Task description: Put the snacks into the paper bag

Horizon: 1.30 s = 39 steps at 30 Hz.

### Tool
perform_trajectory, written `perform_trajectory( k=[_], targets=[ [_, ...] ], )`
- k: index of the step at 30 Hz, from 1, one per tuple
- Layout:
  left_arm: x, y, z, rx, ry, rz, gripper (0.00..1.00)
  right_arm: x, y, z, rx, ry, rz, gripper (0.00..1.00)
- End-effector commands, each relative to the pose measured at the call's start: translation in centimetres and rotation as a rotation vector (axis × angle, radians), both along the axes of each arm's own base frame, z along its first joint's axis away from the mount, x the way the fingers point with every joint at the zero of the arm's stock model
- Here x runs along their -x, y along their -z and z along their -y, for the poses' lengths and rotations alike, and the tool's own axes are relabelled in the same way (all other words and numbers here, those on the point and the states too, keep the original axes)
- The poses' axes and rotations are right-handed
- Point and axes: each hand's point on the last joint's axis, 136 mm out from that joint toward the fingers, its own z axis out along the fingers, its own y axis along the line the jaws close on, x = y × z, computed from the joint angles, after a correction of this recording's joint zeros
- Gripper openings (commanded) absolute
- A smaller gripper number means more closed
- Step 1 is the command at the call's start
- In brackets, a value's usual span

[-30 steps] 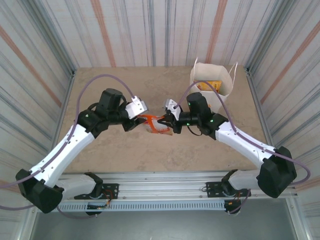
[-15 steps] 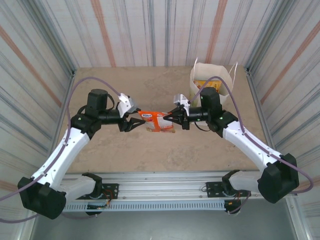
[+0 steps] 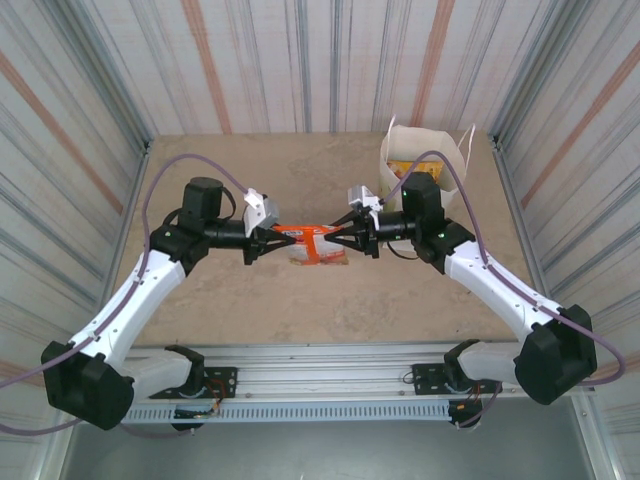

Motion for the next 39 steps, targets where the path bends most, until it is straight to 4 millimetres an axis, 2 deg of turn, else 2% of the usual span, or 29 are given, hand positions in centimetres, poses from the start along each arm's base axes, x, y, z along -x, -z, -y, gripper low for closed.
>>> perform_trajectory(
  k=[1, 5, 14, 16, 19, 21, 22, 26, 29, 33, 39],
  targets=[
    [0.6, -2.1, 0.5, 0.055, 0.048, 0.015, 0.05, 0.0, 0.9, 0.2, 0.000, 0.010, -0.005, 0.35],
    [0.5, -3.1, 0.6, 0.078, 0.050, 0.020, 0.02, 0.5, 2.7, 0.3, 0.007, 0.004, -0.060, 0.43],
    [0.8, -4.8, 1.0, 0.126, 0.071, 0.023, 0.01, 0.5, 4.1, 0.5, 0.004, 0.036, -0.074, 0.43],
    [0.9, -5.0, 1.2, 0.132, 0.074, 0.025, 0.01, 0.4, 4.2, 0.5, -0.001, 0.041, -0.083, 0.37],
    [0.7, -5.1, 1.3, 0.126, 0.060, 0.033, 0.05, 0.2, 3.7, 0.6, -0.012, 0.056, -0.086, 0.20],
    [0.0, -5.0, 1.4, 0.116, 0.018, 0.035, 0.13, 0.1, 3.3, 1.0, -0.016, 0.078, -0.074, 0.11],
    [-0.5, -5.1, 1.3, 0.115, -0.009, 0.037, 0.21, -0.1, 3.1, 1.3, -0.017, 0.098, -0.069, 0.09],
    [-2.5, -5.5, 1.2, 0.102, -0.132, 0.041, 0.51, -0.7, 1.1, 3.5, -0.002, 0.200, -0.086, 0.07],
    [-3.8, -5.9, 1.6, 0.070, -0.212, 0.061, 0.64, -0.9, -1.4, 5.6, 0.013, 0.286, -0.091, 0.07],
    [-5.7, -6.3, 2.9, 0.024, -0.297, 0.087, 0.71, -1.4, -5.1, 8.9, 0.014, 0.419, -0.109, 0.08],
    [-8.9, -7.6, 6.0, -0.005, -0.371, 0.077, 0.71, -3.7, -9.3, 14.5, -0.041, 0.627, -0.244, 0.08]
  ],
)
